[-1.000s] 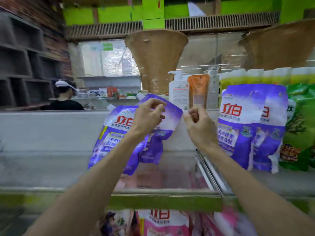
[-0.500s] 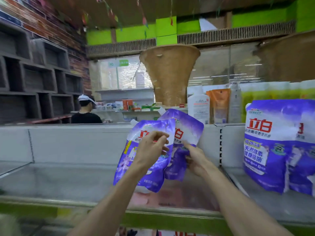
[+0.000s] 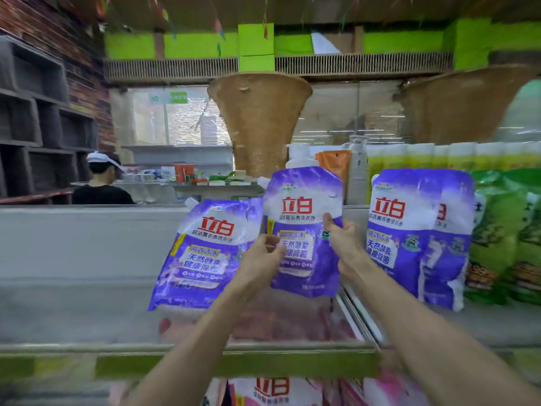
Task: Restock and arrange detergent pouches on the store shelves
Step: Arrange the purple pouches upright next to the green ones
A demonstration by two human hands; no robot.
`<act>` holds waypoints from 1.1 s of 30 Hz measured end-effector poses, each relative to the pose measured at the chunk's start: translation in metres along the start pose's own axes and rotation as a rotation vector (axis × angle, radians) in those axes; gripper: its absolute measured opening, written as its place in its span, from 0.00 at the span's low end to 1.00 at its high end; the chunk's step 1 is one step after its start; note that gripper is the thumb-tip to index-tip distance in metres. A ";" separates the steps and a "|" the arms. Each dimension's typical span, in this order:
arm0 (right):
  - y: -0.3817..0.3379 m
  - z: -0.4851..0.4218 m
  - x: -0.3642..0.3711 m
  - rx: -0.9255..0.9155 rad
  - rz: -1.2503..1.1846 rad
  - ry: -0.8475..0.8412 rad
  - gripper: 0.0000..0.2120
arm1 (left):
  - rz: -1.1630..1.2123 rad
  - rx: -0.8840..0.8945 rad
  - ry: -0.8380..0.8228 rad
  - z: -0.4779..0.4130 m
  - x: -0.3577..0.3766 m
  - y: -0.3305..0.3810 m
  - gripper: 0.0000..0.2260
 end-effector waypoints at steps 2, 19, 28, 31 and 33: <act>-0.016 0.008 -0.027 -0.060 0.101 0.086 0.14 | -0.098 -0.041 -0.090 -0.004 0.026 -0.005 0.12; -0.034 0.024 -0.092 -0.152 0.207 0.025 0.15 | 0.361 -0.063 -0.310 -0.045 0.171 -0.006 0.18; -0.045 0.029 -0.084 -0.214 0.324 0.044 0.16 | 0.454 -0.061 -0.314 -0.051 0.172 -0.006 0.17; -0.055 0.038 -0.079 -0.272 0.319 0.080 0.13 | 0.315 -0.082 -0.298 -0.045 0.162 0.001 0.18; -0.081 0.053 -0.079 -0.475 0.392 0.212 0.17 | 0.177 -0.041 -0.243 -0.044 0.144 0.017 0.23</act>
Point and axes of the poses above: each hand's wrist, its own z-axis away from the middle knuckle, its own x-axis out of the palm, y = z × x, the point moved 9 cm from there along -z, towards the middle knuckle, and after that the axes turned 10 degrees about -y, right-handed, at the moved point
